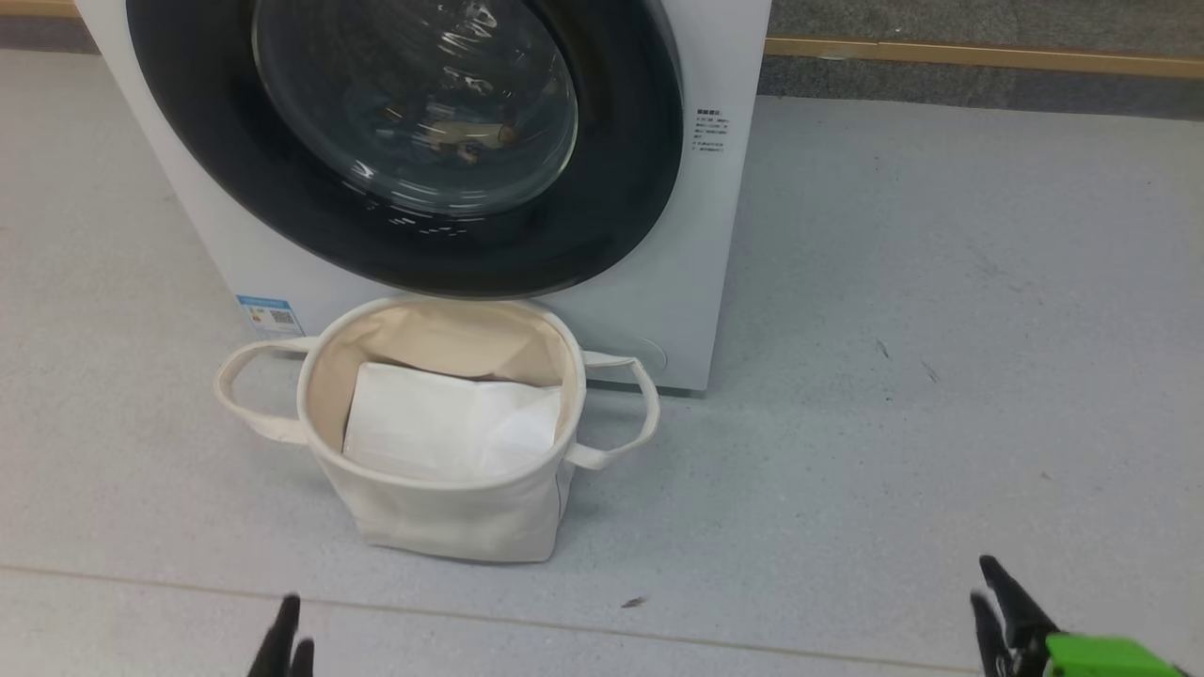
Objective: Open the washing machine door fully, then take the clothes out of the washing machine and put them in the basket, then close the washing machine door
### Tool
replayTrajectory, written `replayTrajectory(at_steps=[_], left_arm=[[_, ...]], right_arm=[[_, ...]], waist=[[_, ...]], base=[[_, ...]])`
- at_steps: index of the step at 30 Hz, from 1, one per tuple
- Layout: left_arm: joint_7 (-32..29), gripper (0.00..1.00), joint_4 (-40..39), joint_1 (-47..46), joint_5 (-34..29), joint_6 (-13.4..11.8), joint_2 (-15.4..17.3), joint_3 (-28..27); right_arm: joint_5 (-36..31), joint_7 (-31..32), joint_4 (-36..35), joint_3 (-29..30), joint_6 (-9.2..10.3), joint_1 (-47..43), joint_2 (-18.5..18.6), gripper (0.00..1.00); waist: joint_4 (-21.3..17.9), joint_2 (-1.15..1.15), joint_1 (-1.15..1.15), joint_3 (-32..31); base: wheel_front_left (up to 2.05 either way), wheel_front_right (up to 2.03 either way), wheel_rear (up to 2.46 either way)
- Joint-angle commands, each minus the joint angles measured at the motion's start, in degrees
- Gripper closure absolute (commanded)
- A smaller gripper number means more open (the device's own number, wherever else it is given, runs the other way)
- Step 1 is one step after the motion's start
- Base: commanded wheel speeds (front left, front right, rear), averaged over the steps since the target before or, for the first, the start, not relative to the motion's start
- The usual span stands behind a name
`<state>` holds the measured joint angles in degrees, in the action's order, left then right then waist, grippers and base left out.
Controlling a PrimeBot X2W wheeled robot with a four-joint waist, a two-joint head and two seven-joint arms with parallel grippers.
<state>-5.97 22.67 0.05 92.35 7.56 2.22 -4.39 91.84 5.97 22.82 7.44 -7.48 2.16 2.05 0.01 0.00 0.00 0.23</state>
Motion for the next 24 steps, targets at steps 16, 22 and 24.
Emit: replayTrajectory(at_steps=[16, 22, 24], left_arm=[[2.69, 0.0, -2.59, -2.31, -3.2, 0.0, 1.24, -0.54], [3.71, 0.0, -3.37, -2.94, -5.91, -0.01, 2.34, -0.05], [4.05, 0.0, -3.67, -3.16, -7.29, -0.14, 2.84, 0.2]], right_arm=[[-1.46, -2.74, -2.29, -1.33, -0.01, 3.02, 0.17, 0.0], [-4.62, -3.74, -3.11, -2.13, -0.01, 4.0, 0.2, 0.0], [-6.4, -4.08, -3.43, -2.57, -0.01, 4.36, 0.21, 0.0]], waist=[[0.34, 0.0, 0.0, 0.04], [0.44, 0.0, 0.0, 0.04], [0.46, 0.0, 0.0, 0.06]], base=[[0.0, 0.0, 0.0], [0.0, 0.0, 0.0], [0.0, 0.0, 0.0]])
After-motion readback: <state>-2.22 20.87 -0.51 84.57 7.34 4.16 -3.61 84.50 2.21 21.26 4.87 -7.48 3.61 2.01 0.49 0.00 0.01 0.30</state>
